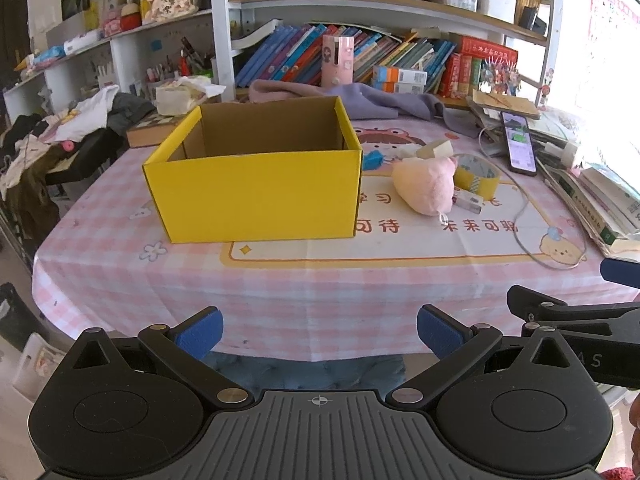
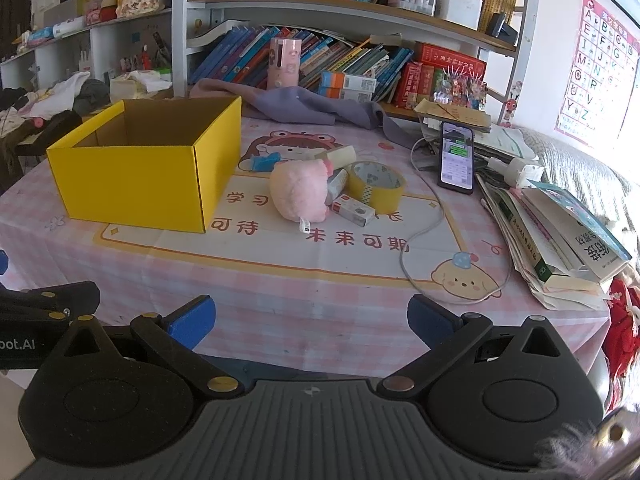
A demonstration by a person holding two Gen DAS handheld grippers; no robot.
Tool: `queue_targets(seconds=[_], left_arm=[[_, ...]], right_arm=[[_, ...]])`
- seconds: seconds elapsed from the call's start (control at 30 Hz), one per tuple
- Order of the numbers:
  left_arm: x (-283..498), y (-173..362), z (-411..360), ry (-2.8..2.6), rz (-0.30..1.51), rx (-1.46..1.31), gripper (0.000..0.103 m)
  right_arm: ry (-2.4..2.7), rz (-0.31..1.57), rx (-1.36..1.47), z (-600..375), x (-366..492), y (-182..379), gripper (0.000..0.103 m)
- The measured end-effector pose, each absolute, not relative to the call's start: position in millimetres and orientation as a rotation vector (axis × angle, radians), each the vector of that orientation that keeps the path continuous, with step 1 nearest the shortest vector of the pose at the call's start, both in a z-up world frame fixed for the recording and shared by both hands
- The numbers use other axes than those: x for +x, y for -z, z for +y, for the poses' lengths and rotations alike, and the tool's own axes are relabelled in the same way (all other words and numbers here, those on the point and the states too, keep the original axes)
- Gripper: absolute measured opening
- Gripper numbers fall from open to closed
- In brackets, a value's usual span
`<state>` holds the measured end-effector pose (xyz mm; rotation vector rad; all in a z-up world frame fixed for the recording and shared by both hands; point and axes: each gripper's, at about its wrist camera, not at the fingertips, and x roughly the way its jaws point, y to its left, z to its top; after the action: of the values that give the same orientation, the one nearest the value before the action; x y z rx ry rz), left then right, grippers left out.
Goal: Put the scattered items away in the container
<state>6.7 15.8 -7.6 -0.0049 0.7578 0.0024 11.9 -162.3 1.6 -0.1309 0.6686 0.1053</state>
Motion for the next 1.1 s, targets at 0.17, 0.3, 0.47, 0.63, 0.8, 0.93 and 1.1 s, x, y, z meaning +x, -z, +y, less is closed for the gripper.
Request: queue_targets(seconds=[0.17, 0.3, 0.47, 0.63, 0.8, 0.93, 1.1], left_arm=[[7.4, 9.0, 17.1, -0.025, 0.768, -0.002, 0.103], [7.2, 9.9, 16.8, -0.031, 0.771, 0.007, 0.103], [6.3, 9.4, 16.6, -0.027, 0.766, 0.006, 0.103], [6.2, 8.9, 17.2, -0.034, 0.765, 0.003, 0.103], [4.9, 6.9, 20.2, -0.039, 0.750, 0.001, 0.103], [4.5, 7.1, 21.8, -0.039, 0.752, 0.000, 0.103], [4.0, 7.6, 22.7, -0.039, 0.754, 0.002, 0.103]], right_arm=[[-0.112, 0.663, -0.129, -161.5, 11.7, -2.9, 0.103], [-0.116, 0.666, -0.127, -160.7, 11.9, -2.8, 0.103], [-0.119, 0.671, -0.126, -161.2, 11.9, -1.9, 0.103], [-0.127, 0.679, -0.123, -161.0, 12.6, -0.8, 0.103], [-0.142, 0.684, -0.118, -160.0, 12.8, -0.9, 0.103], [-0.144, 0.685, -0.124, -158.3, 13.0, -1.6, 0.103], [-0.144, 0.685, -0.123, -158.0, 12.8, -2.0, 0.103]])
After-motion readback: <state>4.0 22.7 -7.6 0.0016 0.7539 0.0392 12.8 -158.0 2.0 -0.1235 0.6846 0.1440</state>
